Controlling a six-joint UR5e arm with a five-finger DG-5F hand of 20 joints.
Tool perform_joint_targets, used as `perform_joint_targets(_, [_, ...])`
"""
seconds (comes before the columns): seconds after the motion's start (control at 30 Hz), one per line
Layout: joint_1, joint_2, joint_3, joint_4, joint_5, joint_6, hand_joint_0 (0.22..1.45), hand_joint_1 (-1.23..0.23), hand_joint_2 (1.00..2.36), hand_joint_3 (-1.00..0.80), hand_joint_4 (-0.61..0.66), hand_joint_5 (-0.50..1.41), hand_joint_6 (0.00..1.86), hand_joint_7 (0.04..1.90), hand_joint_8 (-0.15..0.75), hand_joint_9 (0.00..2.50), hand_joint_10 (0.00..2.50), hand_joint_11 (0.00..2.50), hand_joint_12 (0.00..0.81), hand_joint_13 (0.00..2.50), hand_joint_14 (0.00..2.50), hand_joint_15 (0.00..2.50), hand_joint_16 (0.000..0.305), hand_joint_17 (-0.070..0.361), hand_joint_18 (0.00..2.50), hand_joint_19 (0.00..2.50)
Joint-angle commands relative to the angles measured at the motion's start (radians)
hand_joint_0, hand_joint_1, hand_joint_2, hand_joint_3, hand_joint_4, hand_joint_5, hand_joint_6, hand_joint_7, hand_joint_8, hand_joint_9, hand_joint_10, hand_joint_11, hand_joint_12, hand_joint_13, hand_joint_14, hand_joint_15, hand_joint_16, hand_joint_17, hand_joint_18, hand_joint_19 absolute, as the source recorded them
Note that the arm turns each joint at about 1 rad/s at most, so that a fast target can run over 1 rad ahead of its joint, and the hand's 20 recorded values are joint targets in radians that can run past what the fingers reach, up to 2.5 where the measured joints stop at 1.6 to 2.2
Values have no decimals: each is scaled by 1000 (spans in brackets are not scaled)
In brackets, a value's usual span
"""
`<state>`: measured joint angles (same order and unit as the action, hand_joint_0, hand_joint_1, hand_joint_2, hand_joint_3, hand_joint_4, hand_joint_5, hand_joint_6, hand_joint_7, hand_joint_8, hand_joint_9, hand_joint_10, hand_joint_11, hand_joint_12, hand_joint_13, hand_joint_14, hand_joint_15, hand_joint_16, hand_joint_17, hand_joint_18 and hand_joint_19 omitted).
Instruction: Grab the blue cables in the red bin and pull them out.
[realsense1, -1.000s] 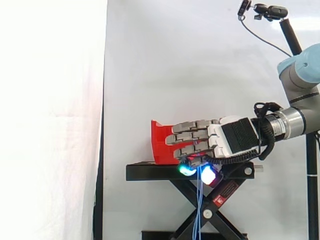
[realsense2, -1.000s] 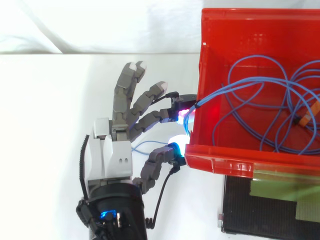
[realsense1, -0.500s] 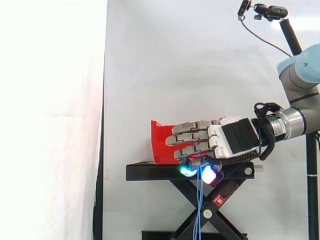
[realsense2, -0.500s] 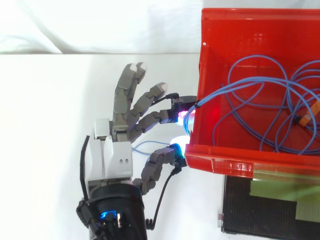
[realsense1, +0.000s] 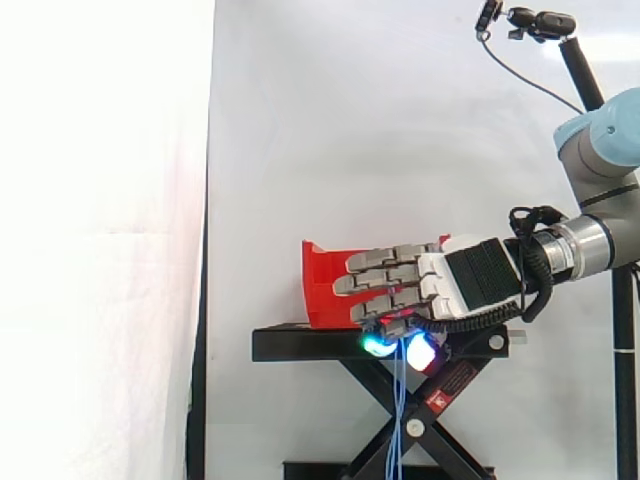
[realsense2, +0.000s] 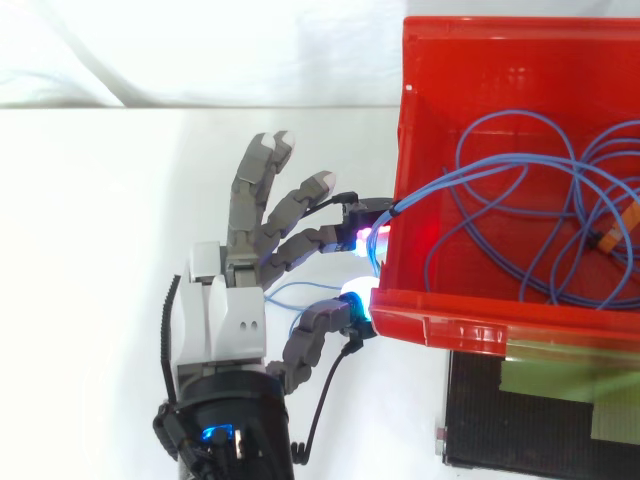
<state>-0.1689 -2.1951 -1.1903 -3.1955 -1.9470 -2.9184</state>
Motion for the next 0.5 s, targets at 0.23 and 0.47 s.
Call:
perform_joint_targets(0.23, [-3,0,0,2,0,0,911,-970,1000,-1000,297,780,9,567,314,748,10,309,330,352,12,328,46,103,129,354])
perform_joint_targets(0.47, [-1,0,-2,16,0,0,914,-970,1000,-1000,267,818,4,650,317,753,12,315,329,359,12,329,46,104,133,360])
